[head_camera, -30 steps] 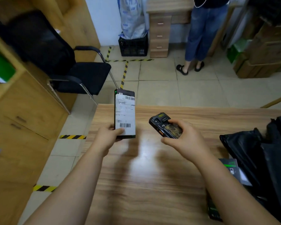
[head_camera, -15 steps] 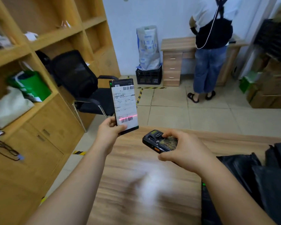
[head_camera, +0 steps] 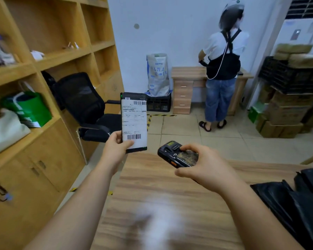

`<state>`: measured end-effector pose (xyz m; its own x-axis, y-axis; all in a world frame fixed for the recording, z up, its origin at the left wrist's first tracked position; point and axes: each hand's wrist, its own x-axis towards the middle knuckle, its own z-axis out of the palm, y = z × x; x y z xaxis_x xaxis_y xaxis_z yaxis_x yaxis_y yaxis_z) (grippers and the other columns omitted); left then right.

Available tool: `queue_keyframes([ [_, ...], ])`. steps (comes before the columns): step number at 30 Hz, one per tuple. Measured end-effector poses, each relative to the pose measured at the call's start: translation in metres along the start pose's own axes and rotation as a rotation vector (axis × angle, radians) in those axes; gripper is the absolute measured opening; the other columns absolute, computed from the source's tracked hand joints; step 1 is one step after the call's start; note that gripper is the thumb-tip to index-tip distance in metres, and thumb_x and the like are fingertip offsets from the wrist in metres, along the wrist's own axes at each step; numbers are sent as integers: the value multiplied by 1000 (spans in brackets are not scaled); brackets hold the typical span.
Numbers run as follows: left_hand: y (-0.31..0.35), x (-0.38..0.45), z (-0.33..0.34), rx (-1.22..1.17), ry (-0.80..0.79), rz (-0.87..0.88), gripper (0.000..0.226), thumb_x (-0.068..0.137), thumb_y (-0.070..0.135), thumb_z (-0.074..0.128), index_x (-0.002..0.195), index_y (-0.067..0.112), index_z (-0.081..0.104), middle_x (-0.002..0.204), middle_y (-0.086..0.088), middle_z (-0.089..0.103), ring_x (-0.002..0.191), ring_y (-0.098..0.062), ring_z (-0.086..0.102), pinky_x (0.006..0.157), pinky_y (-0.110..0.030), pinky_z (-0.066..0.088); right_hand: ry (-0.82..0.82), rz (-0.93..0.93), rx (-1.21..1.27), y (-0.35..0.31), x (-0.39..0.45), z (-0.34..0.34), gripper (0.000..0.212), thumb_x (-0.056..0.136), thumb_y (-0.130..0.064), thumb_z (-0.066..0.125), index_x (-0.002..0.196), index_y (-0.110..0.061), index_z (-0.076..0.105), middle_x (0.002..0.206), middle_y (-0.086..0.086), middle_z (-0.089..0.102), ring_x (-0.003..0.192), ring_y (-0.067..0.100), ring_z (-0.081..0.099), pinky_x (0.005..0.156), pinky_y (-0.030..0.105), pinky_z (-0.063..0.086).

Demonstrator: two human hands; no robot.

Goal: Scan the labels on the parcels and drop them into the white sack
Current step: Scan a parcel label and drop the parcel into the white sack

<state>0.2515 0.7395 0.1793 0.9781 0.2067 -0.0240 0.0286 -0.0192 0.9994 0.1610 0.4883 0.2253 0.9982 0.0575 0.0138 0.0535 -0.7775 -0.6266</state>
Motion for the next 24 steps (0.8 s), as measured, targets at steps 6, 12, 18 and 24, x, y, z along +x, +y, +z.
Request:
queue_keyframes([
  [6, 4, 18, -30, 97, -151, 15, 28, 83, 30, 77, 106, 25, 62, 103, 8, 72, 95, -12, 69, 83, -32, 55, 237, 8, 121, -23, 2, 28, 66, 64, -40, 87, 124, -40, 59, 108, -16, 60, 92, -1, 56, 76, 21, 47],
  [12, -11, 8, 26, 161, -478, 23, 24, 91, 20, 68, 110, 31, 59, 109, 9, 70, 101, -14, 67, 91, -37, 52, 470, 161, 96, 18, -40, 30, 65, 68, -40, 86, 127, -36, 58, 114, -16, 58, 103, 5, 55, 84, 23, 45],
  [18, -20, -49, 136, 76, -790, 7, 21, 91, 26, 68, 109, 32, 60, 109, 8, 71, 99, -15, 68, 85, -38, 55, 704, 414, 24, 74, -128, -2, 64, 68, -41, 86, 126, -38, 59, 117, -20, 55, 110, 5, 56, 94, 27, 47],
  [24, -8, -160, 238, 54, -1110, 38, 11, 92, 20, 67, 102, 25, 66, 91, 12, 75, 75, 0, 71, 63, -18, 54, 929, 650, -13, 113, -247, -46, 63, 71, -41, 85, 128, -36, 59, 119, -16, 57, 109, 5, 52, 92, 23, 42],
])
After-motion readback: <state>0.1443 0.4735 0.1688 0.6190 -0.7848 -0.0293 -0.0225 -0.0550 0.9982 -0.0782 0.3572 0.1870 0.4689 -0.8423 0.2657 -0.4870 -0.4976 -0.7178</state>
